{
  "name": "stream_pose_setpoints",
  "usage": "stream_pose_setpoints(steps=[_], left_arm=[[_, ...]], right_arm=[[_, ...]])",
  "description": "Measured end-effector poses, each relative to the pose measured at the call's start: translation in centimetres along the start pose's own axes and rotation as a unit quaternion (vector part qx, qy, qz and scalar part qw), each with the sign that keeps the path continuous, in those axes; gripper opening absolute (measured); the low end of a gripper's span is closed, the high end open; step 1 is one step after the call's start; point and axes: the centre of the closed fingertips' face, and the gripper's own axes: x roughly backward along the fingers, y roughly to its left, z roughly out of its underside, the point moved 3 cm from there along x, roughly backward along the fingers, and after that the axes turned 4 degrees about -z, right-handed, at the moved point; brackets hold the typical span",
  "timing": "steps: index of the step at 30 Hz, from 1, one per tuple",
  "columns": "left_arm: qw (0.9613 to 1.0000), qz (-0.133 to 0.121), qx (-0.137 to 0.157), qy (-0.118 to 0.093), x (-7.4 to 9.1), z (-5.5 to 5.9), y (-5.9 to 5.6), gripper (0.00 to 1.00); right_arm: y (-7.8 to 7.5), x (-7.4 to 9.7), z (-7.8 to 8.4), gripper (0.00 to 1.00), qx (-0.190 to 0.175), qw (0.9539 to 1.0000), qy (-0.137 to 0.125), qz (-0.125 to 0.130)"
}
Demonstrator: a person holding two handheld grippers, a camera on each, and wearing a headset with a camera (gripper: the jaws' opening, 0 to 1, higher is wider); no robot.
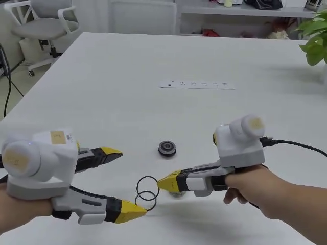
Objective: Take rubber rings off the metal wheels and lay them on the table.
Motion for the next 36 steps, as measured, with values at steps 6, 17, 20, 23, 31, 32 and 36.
stream_pose_setpoints(steps=[6,17,20,23,31,32,36], left_arm=[[1.0000,0.000,0.003,0.003,0.4,0.3,0.0,0.85],[0.9999,-0.005,0.008,0.008,1.5,0.8,0.3,0.88],[0.9999,-0.009,0.009,0.009,1.8,1.0,0.4,0.88],[0.9998,-0.010,0.011,0.011,1.9,1.1,0.5,0.88],[0.9997,-0.008,0.012,0.017,1.9,1.5,0.3,0.87],[0.9997,-0.008,0.012,0.018,1.9,1.5,0.3,0.87],[0.9997,-0.006,0.010,0.022,1.9,1.7,0.2,0.87]], right_arm=[[-0.3,-0.3,0.4,0.00,-0.009,0.9999,0.006,0.008],[-0.9,-1.1,1.8,0.00,-0.022,0.9989,0.033,0.026],[-0.9,-1.2,1.9,0.00,-0.025,0.9988,0.035,0.026],[-1.0,-1.5,2.0,0.00,-0.026,0.9985,0.039,0.029],[-1.5,-1.5,2.3,0.00,-0.020,0.9978,0.043,0.046],[-1.6,-1.5,2.2,0.00,-0.019,0.9977,0.043,0.048],[-1.7,-1.4,2.1,0.00,-0.011,0.9976,0.042,0.054]])
